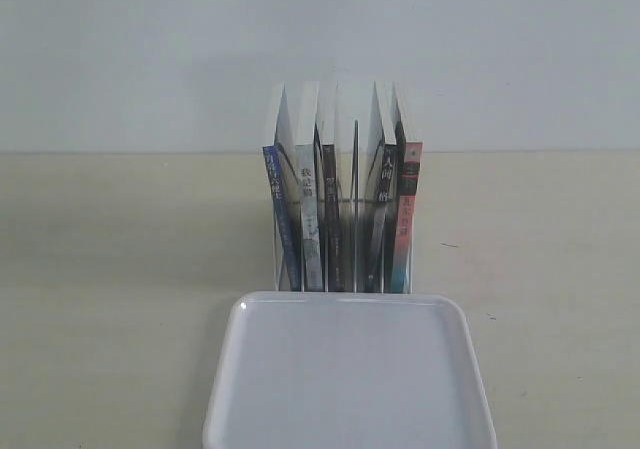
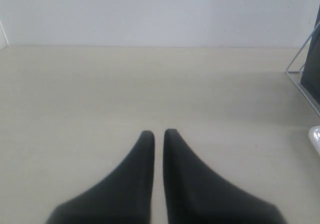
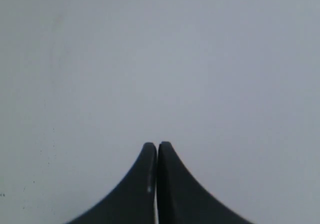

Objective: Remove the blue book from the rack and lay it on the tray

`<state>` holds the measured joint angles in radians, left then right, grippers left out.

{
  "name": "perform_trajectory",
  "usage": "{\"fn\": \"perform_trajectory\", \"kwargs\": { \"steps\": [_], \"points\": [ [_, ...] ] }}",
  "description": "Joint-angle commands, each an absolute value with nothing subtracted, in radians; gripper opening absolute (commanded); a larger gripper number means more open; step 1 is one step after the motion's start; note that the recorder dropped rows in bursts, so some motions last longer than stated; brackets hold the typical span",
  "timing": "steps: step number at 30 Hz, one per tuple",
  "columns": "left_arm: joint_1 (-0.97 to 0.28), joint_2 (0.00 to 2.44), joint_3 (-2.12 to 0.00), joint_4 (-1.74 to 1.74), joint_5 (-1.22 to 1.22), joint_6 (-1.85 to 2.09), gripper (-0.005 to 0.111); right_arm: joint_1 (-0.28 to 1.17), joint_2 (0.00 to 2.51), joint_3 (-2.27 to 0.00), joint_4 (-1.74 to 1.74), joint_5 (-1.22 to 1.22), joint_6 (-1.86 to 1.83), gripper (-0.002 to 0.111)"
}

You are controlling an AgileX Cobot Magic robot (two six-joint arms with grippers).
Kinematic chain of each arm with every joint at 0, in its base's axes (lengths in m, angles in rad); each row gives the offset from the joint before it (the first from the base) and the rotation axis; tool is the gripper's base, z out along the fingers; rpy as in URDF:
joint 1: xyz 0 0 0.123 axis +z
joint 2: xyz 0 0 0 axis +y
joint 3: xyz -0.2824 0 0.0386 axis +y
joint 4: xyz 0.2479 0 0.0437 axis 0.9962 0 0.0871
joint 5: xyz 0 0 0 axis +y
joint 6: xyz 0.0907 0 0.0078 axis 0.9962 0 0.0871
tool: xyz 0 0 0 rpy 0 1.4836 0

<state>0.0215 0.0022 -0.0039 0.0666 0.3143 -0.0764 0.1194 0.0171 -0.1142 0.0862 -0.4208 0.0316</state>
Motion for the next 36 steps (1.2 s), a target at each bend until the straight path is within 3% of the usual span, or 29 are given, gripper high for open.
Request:
{"fn": "perform_trajectory", "kwargs": {
  "steps": [1,5,8,23,28,30,36],
  "points": [
    [0.013,0.000,0.000,0.069,0.306,-0.074,0.006,0.115,0.165,-0.311,0.049,-0.215,0.010,0.000],
    [0.013,0.000,0.000,0.069,0.306,-0.074,0.006,0.115,0.370,-0.494,0.039,0.183,0.000,0.000],
    [0.013,0.000,0.000,0.069,0.306,-0.074,0.006,0.115,0.502,-0.562,0.041,0.293,0.009,0.000],
    [0.013,0.000,0.000,0.069,0.306,-0.074,0.006,0.118,0.756,-0.571,0.103,-0.078,0.217,0.000],
    [0.013,0.000,0.000,0.069,0.306,-0.074,0.006,0.297,0.981,-0.578,0.060,-0.185,0.230,0.000],
    [0.013,0.000,0.000,0.069,0.306,-0.074,0.006,0.379,1.067,-0.662,0.032,-0.098,0.188,0.000],
    [0.013,0.000,0.000,0.069,0.306,-0.074,0.006,0.431,1.292,-1.094,0.033,0.533,0.175,0.000]
  ]
}}
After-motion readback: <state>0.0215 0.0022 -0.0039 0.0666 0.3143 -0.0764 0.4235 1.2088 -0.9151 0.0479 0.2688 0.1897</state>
